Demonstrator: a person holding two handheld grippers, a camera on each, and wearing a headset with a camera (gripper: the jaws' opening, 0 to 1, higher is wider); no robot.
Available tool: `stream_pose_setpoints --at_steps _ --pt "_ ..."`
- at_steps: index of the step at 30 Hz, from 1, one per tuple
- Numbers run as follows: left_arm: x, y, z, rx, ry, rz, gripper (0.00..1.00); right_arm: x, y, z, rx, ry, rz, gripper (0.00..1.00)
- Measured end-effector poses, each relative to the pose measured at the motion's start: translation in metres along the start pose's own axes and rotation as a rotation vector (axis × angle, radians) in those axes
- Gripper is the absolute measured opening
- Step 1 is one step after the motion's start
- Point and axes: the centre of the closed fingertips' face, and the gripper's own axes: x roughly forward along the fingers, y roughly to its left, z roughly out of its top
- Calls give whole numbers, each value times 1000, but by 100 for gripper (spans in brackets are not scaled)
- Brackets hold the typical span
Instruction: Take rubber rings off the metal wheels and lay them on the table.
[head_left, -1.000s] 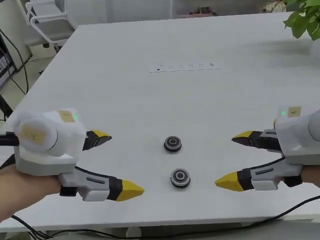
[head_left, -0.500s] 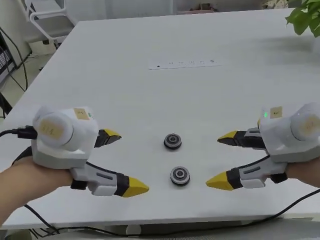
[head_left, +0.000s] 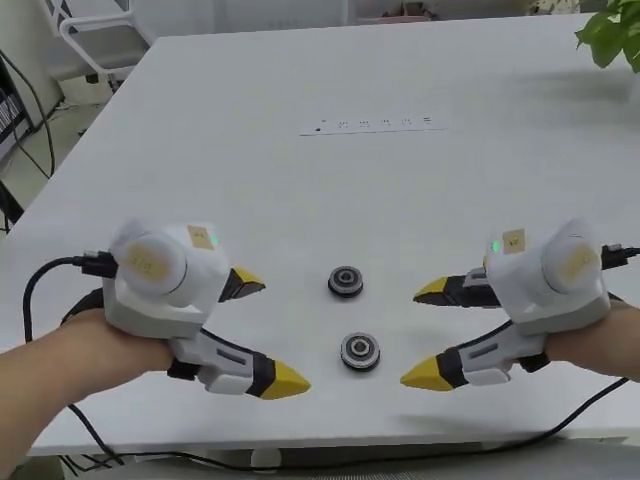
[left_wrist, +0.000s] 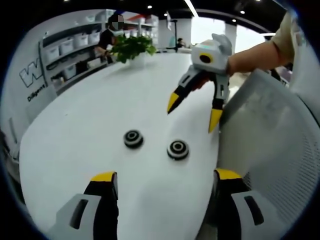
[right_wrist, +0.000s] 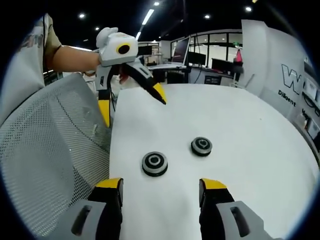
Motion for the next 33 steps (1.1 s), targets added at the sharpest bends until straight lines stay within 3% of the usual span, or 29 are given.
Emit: stream_pose_setpoints --at_steps 13,15,27,33 --pt "20 -9 7 -18 -11 -65 70 15 0 3 -20 0 42 49" --pt "22 -11 9 -46 -17 -84 68 16 0 4 -18 -2 47 47" --pt "37 -17 13 -57 -27 -115 55 26 6 4 -25 14 84 41" --pt "45 -22 12 -49 -12 -131 50 28 5 3 -18 19 86 39"
